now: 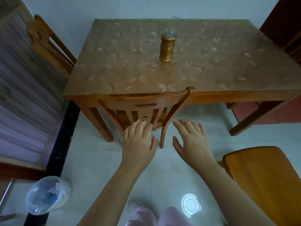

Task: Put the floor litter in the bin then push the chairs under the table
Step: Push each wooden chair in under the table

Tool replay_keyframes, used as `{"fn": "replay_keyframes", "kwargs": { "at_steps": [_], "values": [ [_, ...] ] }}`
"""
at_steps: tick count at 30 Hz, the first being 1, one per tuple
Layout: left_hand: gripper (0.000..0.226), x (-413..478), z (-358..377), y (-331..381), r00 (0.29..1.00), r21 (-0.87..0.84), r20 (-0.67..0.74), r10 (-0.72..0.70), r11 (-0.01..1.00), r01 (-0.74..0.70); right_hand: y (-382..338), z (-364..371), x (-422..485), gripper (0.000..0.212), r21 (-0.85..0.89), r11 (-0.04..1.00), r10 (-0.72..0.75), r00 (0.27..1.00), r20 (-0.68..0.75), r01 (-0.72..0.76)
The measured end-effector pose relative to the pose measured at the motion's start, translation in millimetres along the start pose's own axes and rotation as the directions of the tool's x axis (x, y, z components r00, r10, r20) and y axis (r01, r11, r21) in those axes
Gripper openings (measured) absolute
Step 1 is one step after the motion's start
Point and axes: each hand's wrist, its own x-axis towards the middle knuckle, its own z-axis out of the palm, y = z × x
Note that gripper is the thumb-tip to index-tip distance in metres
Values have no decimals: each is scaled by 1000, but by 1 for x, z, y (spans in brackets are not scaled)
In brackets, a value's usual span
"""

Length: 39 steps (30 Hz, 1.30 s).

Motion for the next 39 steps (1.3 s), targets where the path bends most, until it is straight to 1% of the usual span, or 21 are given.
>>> {"fn": "replay_keyframes", "kwargs": {
  "at_steps": [4, 7, 9, 12, 16, 18, 19, 21, 25, 29, 32, 35, 39],
  "values": [
    [36, -24, -5, 42, 1000, 4, 1, -7, 1000, 7, 16, -13, -33, 44, 15, 1000, -13, 997, -82, 15],
    [35, -52, -9, 81, 1000, 5, -10, -9, 1000, 9, 34, -28, -70, 43, 40, 999, -17, 994, -104, 22],
    [33, -76, -10, 108, 999, 17, -33, -4, 1000, 5, 48, -38, -99, 44, 58, 998, -13, 996, -94, 18],
    [34, -113, -7, 146, 999, 23, -20, -29, 999, 30, 69, -51, -145, 45, 82, 997, -4, 999, -46, 7],
    [36, -159, -7, 185, 994, 34, 38, -102, 994, 100, 90, -68, -197, 45, 110, 994, 6, 999, 41, -10],
    [38, -177, -10, 202, 983, 41, 98, -153, 988, 149, 97, -77, -219, 46, 119, 993, 9, 998, 59, -16],
    [40, -185, -12, 209, 981, 44, 105, -166, 986, 162, 100, -81, -229, 46, 125, 992, 12, 998, 55, -19],
    [38, -199, -19, 223, 984, 60, 105, -143, 989, 138, 105, -89, -250, 46, 134, 990, 24, 999, 38, -29],
    [35, -228, -29, 248, 1000, 69, 9, -17, 997, 17, 112, -103, -300, 44, 121, 991, 58, 998, -19, -56],
    [34, -269, -27, 276, 994, 52, -52, 93, 995, -91, 122, -111, -361, 42, 82, 993, 98, 990, -98, -90],
    [35, -309, -25, 299, 991, -14, -84, 100, 995, -101, 126, -116, -407, 42, 38, 997, 76, 994, -73, -73],
    [34, -347, -25, 321, 994, -30, -79, 73, 997, -76, 131, -127, -441, 43, 22, 998, 59, 998, -28, -59],
    [35, -371, -21, 362, 996, -52, -5, 85, 995, -85, 160, -150, -474, 44, 52, 991, 129, 986, -108, -124]
  ]
}}
